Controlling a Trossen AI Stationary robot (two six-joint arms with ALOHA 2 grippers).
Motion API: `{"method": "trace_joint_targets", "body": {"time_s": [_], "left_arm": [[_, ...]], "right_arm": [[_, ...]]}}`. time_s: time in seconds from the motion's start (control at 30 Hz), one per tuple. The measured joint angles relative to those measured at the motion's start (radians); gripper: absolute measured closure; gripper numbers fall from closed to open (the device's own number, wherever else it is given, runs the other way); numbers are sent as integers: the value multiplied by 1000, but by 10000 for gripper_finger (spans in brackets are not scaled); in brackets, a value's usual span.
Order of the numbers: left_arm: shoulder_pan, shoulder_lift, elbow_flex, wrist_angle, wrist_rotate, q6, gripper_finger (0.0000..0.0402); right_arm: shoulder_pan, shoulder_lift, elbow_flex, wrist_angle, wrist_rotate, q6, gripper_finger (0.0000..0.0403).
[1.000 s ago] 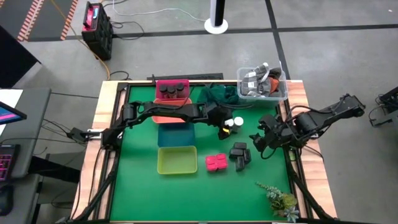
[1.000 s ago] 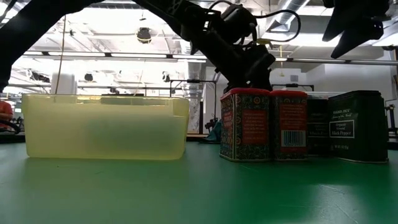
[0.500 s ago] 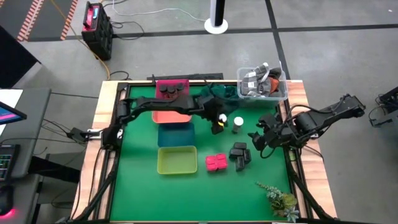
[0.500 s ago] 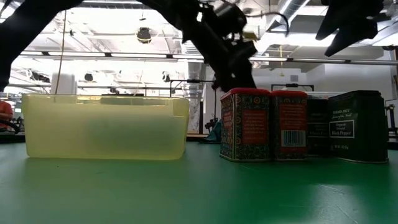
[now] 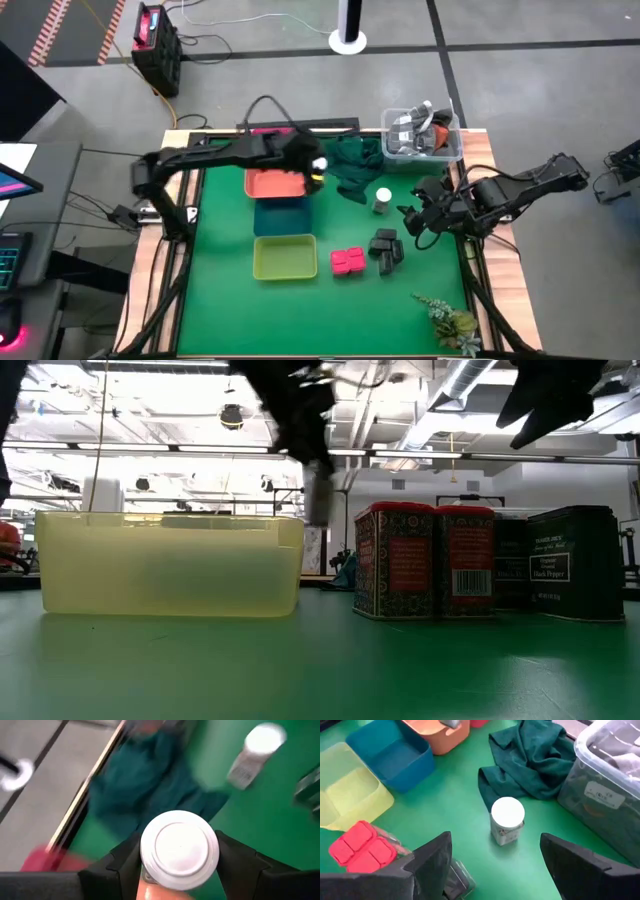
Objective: Sort spices by type
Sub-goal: Put the left white spice bottle into the orange bin
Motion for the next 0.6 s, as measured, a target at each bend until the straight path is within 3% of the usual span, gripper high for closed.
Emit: {"method": "trace_joint_targets", "body": {"time_s": [0.2, 0.33, 0.6], "left_arm": [[-1, -301, -353, 150, -121, -165, 200], [17, -429, -542, 229, -193, -263, 200], [87, -479, -706, 273, -190, -362, 200]], "right_arm": [[-49, 0, 0, 106, 0, -108, 76], [-85, 0, 0, 187, -22, -188, 76], [-134, 0, 0, 218, -92, -220, 76]]}}
